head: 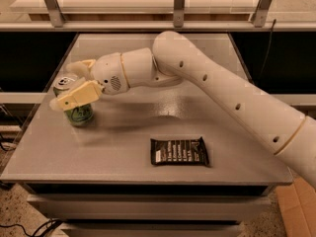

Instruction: Place green can upright

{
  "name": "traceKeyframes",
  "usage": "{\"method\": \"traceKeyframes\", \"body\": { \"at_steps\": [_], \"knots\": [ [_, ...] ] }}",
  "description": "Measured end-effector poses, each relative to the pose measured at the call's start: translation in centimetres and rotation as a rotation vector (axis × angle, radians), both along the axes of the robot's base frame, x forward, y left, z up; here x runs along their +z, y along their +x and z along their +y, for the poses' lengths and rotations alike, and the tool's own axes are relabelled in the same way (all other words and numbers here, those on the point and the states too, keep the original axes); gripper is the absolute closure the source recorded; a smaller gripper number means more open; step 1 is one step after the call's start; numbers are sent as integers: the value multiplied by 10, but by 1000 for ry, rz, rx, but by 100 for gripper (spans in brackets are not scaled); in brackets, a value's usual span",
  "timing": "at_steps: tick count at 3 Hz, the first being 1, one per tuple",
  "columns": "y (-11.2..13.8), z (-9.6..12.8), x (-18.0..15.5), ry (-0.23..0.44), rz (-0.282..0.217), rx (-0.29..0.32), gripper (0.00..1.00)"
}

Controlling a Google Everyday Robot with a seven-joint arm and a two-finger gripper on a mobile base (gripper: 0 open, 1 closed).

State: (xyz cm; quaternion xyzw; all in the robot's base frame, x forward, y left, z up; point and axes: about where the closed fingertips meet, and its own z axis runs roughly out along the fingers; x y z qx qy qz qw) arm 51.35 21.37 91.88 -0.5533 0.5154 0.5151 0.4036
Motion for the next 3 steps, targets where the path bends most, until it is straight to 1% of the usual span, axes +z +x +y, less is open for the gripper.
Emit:
{"method": "traceKeyframes", "body": {
  "at_steps": [1,2,3],
  "knots": [
    [0,0,0,-1,-1,1,0],
    [-1,2,1,-28,-4,12,0],
    [-1,0,6,-57,-24,12,0]
  ]
}}
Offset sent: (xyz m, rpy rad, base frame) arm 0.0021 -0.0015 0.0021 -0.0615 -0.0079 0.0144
